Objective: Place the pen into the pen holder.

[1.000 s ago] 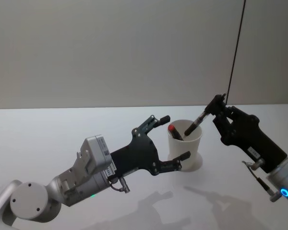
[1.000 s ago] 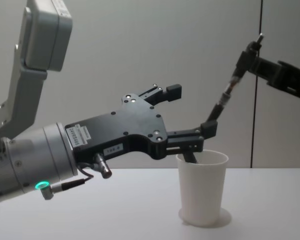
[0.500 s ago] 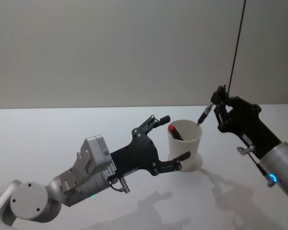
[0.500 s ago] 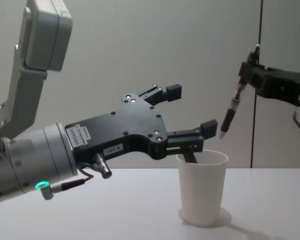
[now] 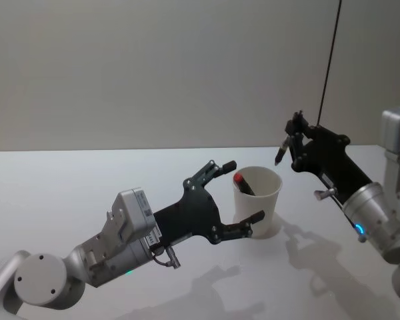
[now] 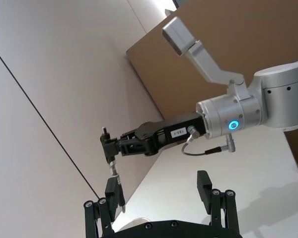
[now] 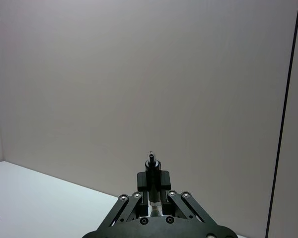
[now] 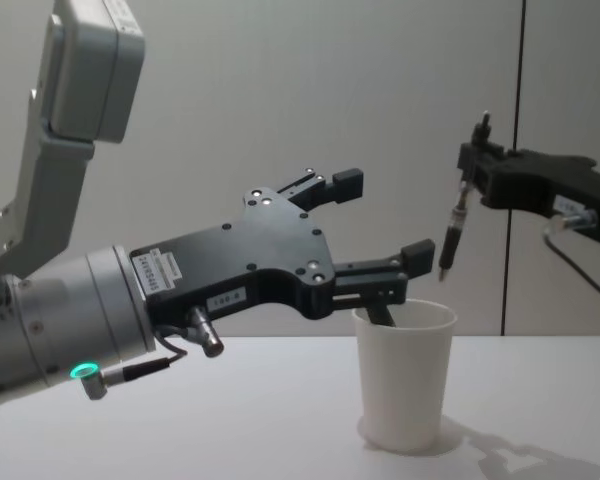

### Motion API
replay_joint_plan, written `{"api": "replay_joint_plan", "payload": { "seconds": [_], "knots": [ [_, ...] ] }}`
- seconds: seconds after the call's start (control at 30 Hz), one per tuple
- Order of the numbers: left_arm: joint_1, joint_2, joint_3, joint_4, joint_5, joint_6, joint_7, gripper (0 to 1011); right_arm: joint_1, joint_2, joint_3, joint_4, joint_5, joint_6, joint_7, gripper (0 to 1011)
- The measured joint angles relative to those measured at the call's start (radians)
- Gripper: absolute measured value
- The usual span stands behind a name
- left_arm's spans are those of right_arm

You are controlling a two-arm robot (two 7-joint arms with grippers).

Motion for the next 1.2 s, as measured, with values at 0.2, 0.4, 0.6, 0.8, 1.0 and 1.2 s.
{"api": "replay_joint_plan", "payload": {
  "seconds": [0.2, 0.4, 0.6, 0.8, 1.0, 1.2],
  "knots": [
    [0.000, 0.000, 0.000, 0.000, 0.000, 0.000, 0.000, 1000, 0.031, -0.019, -0.003, 0.045, -0.009, 0.010, 0.019, 130],
    [0.000, 0.000, 0.000, 0.000, 0.000, 0.000, 0.000, 1000, 0.056, -0.033, -0.004, 0.080, -0.008, 0.022, 0.049, 195],
    [0.000, 0.000, 0.000, 0.000, 0.000, 0.000, 0.000, 1000, 0.072, -0.041, -0.004, 0.103, 0.000, 0.028, 0.074, 383],
    [0.000, 0.000, 0.000, 0.000, 0.000, 0.000, 0.000, 1002, 0.080, -0.044, -0.002, 0.114, 0.007, 0.030, 0.089, 555],
    [0.000, 0.000, 0.000, 0.000, 0.000, 0.000, 0.000, 1000, 0.086, -0.046, 0.000, 0.121, 0.014, 0.030, 0.100, 781],
    [0.000, 0.000, 0.000, 0.000, 0.000, 0.000, 0.000, 1000, 0.088, -0.047, 0.001, 0.123, 0.018, 0.029, 0.105, 927]
  ]
}}
